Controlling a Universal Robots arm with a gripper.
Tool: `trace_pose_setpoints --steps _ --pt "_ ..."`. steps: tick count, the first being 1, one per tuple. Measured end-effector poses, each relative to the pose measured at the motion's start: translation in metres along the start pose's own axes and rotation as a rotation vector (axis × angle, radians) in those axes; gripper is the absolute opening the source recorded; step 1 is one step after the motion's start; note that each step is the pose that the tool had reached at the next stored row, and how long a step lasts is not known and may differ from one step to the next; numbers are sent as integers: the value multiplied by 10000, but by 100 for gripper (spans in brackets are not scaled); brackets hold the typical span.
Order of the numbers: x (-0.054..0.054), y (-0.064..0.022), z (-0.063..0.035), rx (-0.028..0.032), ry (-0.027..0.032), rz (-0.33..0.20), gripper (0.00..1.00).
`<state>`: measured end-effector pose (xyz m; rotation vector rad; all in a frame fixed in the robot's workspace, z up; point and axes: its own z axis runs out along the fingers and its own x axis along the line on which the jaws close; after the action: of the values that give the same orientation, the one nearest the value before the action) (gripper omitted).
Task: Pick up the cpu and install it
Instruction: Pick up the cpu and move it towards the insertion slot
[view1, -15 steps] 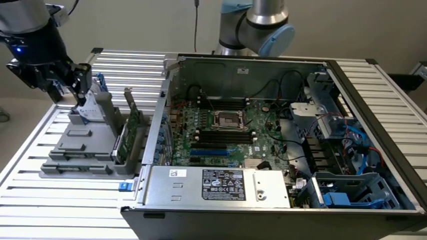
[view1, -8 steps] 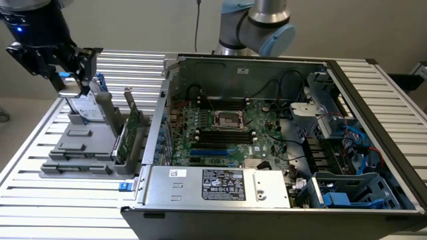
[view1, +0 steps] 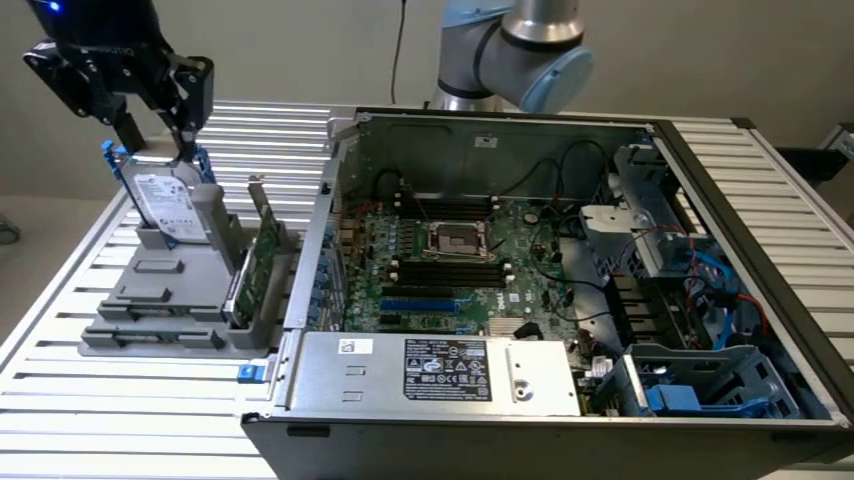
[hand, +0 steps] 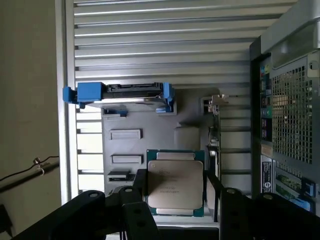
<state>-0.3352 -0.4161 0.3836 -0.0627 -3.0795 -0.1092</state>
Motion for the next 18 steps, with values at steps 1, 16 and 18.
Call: trace_pose_setpoints --steps 1,16,18 --pt "-32 9 -39 -1 -1 0 55" --pt "-513 100 -396 12 234 17 55" --pt "-587 104 -400 30 351 26 55"
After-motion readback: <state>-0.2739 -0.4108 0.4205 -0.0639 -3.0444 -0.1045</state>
